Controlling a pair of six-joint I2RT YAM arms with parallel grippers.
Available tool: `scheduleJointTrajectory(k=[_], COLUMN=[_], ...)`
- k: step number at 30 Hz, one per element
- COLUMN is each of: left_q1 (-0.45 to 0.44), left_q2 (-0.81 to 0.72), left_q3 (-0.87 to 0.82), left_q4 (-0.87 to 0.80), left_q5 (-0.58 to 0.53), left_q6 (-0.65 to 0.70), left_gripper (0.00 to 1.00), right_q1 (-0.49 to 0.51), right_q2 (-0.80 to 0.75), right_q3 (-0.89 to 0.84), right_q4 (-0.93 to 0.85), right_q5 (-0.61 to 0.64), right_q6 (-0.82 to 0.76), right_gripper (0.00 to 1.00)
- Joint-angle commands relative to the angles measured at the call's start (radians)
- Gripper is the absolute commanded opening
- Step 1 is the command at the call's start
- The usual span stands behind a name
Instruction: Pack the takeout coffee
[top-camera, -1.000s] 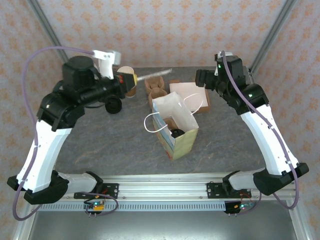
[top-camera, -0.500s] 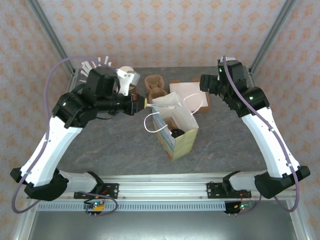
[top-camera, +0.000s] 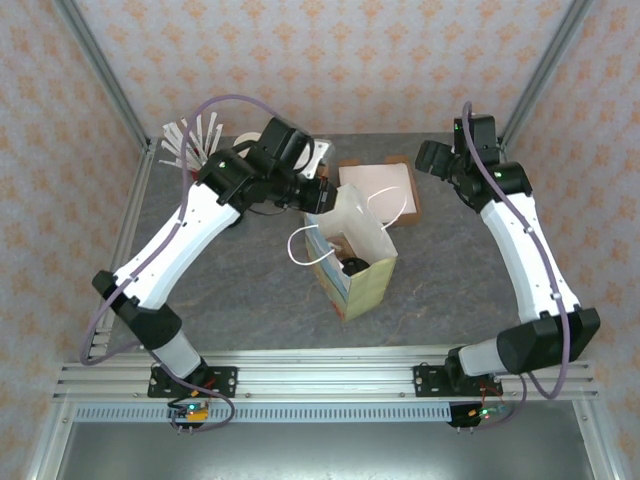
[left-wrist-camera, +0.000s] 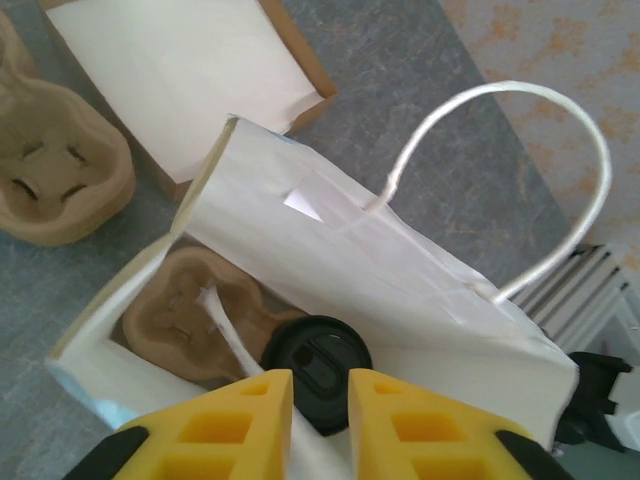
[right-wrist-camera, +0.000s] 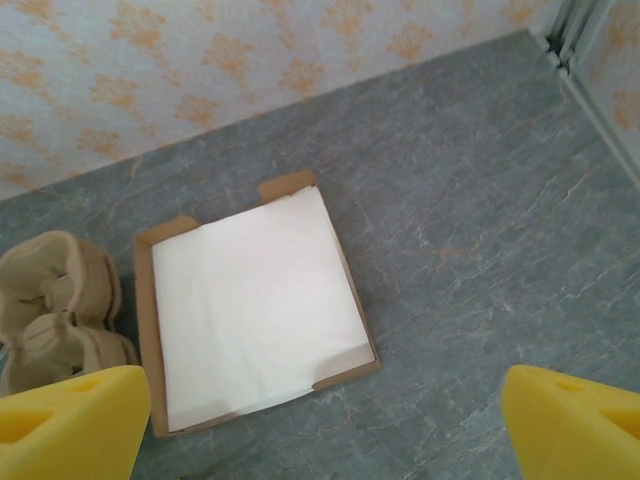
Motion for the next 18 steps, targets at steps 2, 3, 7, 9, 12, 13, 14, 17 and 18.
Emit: scheduleJointTrajectory(k=[2, 3, 7, 9, 12, 13, 14, 17, 18], left_q1=[-0.006, -0.006, -0.006, -0.006, -0.006, -0.005, -0.006, -0.004, -0.003], left_q2=[0.034, 0.037, 0.000, -0.029, -0.064, -0.071, -0.078, -0.097, -0.104], left_q3=[0.131, 0.161, 0.181, 0.149, 0.107, 0.100, 0.095, 0.078, 0.070], left_q4=[-0.081, -0.086, -0.022, 0.040, 0.120, 0.135, 0.148, 0.174, 0.183], left_q5=[-0.066, -0.085, -0.143, -0.174, -0.211, -0.226, -0.245, -0.298, -0.311], left_q6=[0.050, 0.055, 0.057, 0.043, 0.016, 0.009, 0.003, -0.010, -0.015], left_gripper=[0.29, 0.31, 0.40, 0.43, 0.46, 0.46, 0.46, 0.47, 0.47], right_q1=[-0.025, -0.025, -0.025, -0.026, -0.027, -0.027, -0.027, -0.007, 0.002], right_q2=[0.052, 0.065, 0.120, 0.174, 0.290, 0.327, 0.367, 0.476, 0.512], right_q3=[-0.039, -0.045, -0.088, -0.080, -0.021, -0.003, 0.018, 0.080, 0.108], right_q4=[0.078, 0.084, 0.124, 0.124, 0.114, 0.114, 0.120, 0.110, 0.100], right_q5=[-0.094, -0.120, -0.195, -0.205, -0.243, -0.251, -0.262, -0.234, -0.212], right_q6=[0.026, 0.022, 0.017, 0.022, 0.036, 0.042, 0.048, 0.035, 0.024], right_gripper=[0.89, 0.88, 0.85, 0.83, 0.76, 0.73, 0.69, 0.64, 0.63])
